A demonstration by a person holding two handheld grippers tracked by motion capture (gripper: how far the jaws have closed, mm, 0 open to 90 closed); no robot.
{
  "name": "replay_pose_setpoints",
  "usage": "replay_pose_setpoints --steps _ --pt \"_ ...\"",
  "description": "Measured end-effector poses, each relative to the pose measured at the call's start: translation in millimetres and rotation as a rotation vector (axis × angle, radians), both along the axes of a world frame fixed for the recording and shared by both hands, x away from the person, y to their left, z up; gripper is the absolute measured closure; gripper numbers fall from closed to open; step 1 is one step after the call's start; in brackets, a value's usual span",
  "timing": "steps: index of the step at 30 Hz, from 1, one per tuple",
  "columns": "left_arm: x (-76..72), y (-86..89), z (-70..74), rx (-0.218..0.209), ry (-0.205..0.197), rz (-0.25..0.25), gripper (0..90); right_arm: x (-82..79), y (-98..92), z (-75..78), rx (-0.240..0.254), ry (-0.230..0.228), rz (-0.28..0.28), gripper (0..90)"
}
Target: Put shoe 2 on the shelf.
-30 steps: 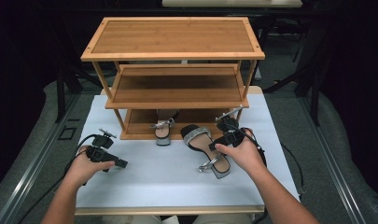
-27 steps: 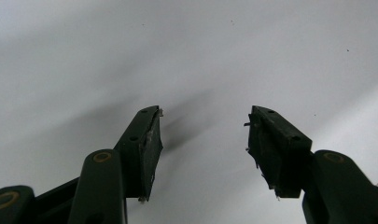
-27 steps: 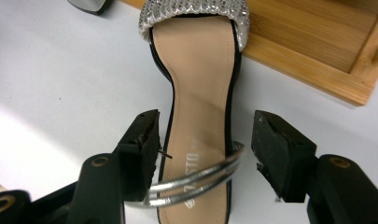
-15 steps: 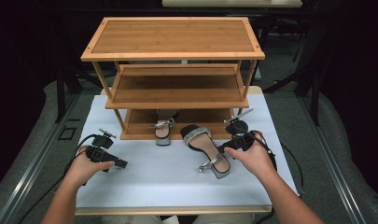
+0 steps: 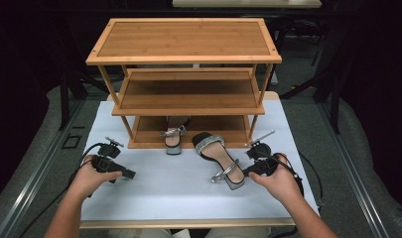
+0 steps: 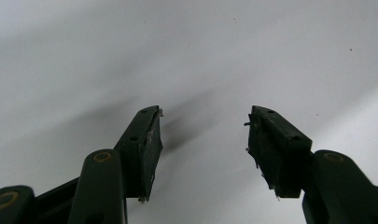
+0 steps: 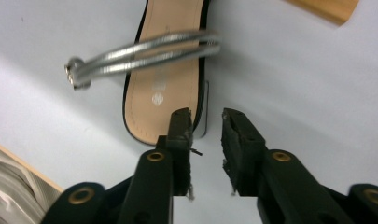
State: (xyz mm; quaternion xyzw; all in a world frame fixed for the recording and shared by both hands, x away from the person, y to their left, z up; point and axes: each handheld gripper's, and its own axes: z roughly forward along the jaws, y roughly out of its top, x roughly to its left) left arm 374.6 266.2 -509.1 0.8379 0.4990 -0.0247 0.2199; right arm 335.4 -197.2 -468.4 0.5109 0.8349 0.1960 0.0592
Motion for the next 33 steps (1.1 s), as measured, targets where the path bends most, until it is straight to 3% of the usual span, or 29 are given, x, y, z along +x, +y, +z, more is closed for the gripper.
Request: replay_pose_setpoints --steps 5,11,19,23,28,32,33 --pt "-0.1 -0.1 -0.3 0.0 0.001 0.0 44.1 -8.7 0.9 -6.3 -0.025 0.018 0.027 81.6" --pt "0.1 -0.2 -0.6 0.002 0.003 0.0 44.1 -15.5 3.4 -18.2 -0.044 0.077 0.058 89.3" --pt "0.2 -0.2 -1.3 0.002 0.008 0.002 44.1 -15.6 9.1 -25.7 -0.008 0.104 0.079 90.0" --pt "0.4 0.1 -1.5 0.001 0.005 0.004 44.1 -16.1 12.3 -24.7 -0.021 0.097 0.077 90.0" --pt "0.0 -1.0 -1.1 -0.002 0.006 0.004 44.2 -15.5 16.7 -24.7 0.068 0.145 0.099 90.0" --pt "0.4 -0.9 -1.6 0.002 0.006 0.001 44.1 -15.8 26.1 -22.8 0.101 0.153 0.118 90.0" --pt "0.5 -0.8 -1.9 0.002 0.007 0.002 44.1 -16.5 29.8 -22.3 0.056 0.127 0.105 90.0"
